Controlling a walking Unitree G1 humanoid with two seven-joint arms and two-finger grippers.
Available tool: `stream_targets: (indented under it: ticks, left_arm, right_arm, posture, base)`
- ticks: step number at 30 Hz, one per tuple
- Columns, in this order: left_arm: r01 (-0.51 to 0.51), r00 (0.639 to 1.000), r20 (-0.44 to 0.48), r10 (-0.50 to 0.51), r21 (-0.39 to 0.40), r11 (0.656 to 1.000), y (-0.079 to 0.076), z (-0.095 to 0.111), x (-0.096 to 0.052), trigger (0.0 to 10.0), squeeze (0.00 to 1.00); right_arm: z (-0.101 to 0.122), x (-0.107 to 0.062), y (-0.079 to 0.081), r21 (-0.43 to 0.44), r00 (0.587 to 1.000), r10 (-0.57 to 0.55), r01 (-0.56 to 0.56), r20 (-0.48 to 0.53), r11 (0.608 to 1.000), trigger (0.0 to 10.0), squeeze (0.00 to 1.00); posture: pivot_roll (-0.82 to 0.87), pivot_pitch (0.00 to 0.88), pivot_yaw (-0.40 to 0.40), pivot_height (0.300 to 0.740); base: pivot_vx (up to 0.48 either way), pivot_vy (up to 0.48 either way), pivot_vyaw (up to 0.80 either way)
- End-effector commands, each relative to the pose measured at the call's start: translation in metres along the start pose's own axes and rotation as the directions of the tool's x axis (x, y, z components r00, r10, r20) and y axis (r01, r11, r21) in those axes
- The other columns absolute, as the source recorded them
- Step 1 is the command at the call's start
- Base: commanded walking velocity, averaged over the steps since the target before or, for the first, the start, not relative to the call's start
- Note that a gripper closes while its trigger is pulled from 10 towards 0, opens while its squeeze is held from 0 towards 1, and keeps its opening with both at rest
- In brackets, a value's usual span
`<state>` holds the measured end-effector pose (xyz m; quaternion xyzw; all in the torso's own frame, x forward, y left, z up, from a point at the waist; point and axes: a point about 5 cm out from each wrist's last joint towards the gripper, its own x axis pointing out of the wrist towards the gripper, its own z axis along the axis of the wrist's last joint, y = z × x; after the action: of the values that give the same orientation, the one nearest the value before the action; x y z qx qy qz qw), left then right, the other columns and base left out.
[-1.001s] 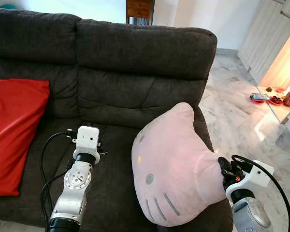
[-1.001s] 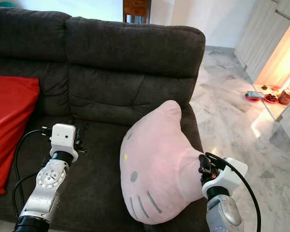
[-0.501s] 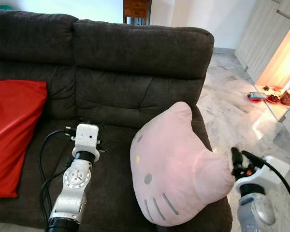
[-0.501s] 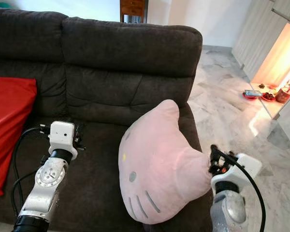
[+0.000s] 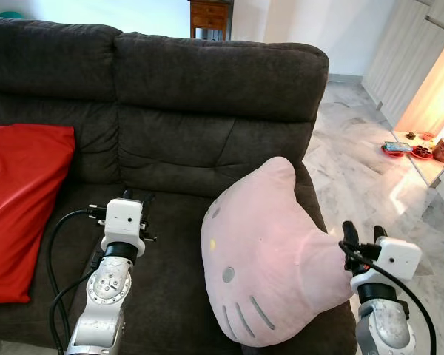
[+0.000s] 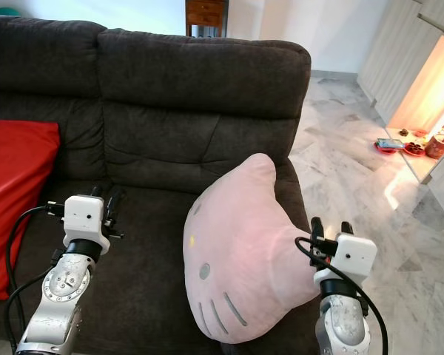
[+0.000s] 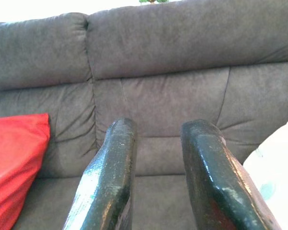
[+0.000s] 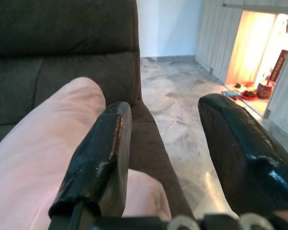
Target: Move the pillow to the sofa from floor
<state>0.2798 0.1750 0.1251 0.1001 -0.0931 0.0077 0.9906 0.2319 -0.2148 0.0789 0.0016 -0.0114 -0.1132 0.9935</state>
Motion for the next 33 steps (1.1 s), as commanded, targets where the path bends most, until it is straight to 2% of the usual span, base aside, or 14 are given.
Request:
stream_targets:
  ticks: [1,5,7,11,16,20,33]
  left_arm:
    - [-0.002,1.000,0.017,0.002,0.002,1.000,-0.001,0.007,0.004,10.0,0.00]
    - [0.002,1.000,0.018,-0.002,0.014,1.000,-0.001,0.008,0.007,10.0,0.00]
    - [0.006,1.000,0.024,-0.006,0.026,1.000,-0.002,0.011,0.009,10.0,0.00]
    - [0.013,1.000,0.027,-0.014,0.033,0.999,-0.003,0.012,0.010,10.0,0.00]
    - [0.016,1.000,0.021,-0.017,0.055,0.998,0.005,0.012,0.010,10.0,0.00]
    - [0.022,0.999,0.022,-0.024,0.064,0.998,0.006,0.013,0.013,10.0,0.00]
    - [0.045,0.998,0.043,-0.047,0.041,0.998,-0.002,0.016,0.013,10.0,0.00]
  right_arm:
    - [0.004,0.003,-0.003,0.006,1.000,-0.011,0.011,0.027,1.000,10.0,0.00]
    - [0.004,0.008,0.002,-0.005,0.999,-0.003,0.003,0.039,1.000,10.0,0.00]
    - [0.003,0.010,0.008,0.017,0.999,0.009,-0.010,0.043,1.000,10.0,0.00]
    - [-0.002,0.011,0.009,0.048,1.000,-0.009,0.008,0.023,0.999,10.0,0.00]
    - [-0.007,0.011,0.018,0.069,1.000,-0.008,0.007,0.016,0.998,10.0,0.00]
    - [-0.006,0.012,0.024,0.086,1.000,0.004,-0.006,0.030,0.996,10.0,0.00]
    - [0.006,0.019,0.022,0.075,0.997,0.007,-0.013,0.083,0.997,10.0,0.00]
  posture:
    - [0.01,0.000,-0.070,0.740]
    - [0.01,0.000,-0.068,0.740]
    - [0.02,0.000,-0.067,0.740]
    - [0.04,0.000,-0.055,0.740]
    - [0.05,0.000,-0.030,0.740]
    - [0.04,0.000,-0.021,0.740]
    - [0.03,0.000,-0.033,0.740]
  base:
    - [0.000,0.000,0.00]
    - [0.000,0.000,0.00]
    - [0.000,0.000,0.00]
    - [0.000,0.000,0.00]
    - [0.000,0.000,0.00]
    - [0.000,0.000,0.00]
    - [0.000,0.000,0.00]
